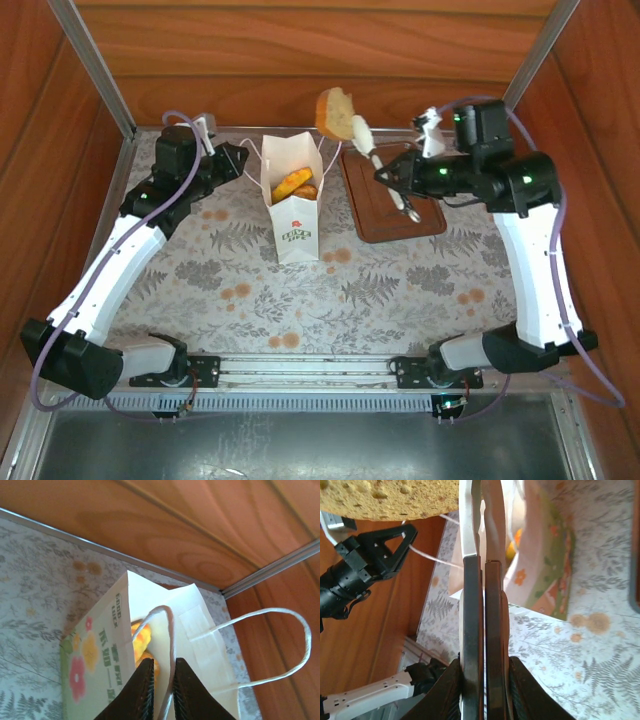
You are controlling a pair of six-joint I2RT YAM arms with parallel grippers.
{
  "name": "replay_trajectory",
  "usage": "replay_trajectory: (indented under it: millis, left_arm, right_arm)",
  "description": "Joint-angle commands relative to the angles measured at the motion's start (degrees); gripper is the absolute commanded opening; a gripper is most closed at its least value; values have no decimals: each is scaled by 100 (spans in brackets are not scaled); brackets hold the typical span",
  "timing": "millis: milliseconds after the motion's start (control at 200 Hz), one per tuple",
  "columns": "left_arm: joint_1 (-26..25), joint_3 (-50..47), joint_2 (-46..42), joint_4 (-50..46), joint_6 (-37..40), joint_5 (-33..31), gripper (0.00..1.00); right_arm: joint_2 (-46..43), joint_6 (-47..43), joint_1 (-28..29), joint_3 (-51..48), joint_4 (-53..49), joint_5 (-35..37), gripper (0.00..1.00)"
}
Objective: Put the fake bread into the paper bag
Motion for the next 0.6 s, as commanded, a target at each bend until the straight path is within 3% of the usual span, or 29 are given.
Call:
replay_trajectory:
  millis: [0, 220, 595]
  left_arm:
    - [102, 117, -101, -68, 85, 109, 10]
    - [166, 14, -160, -66, 112, 130, 4]
    - [231, -51, -135, -84, 149, 129, 3]
  right_arm:
    - [314, 287, 492, 44, 544, -22, 16]
    - [1016, 312, 1111, 160, 693, 322, 16]
    - [1711, -5, 1199, 273, -216, 1254, 18]
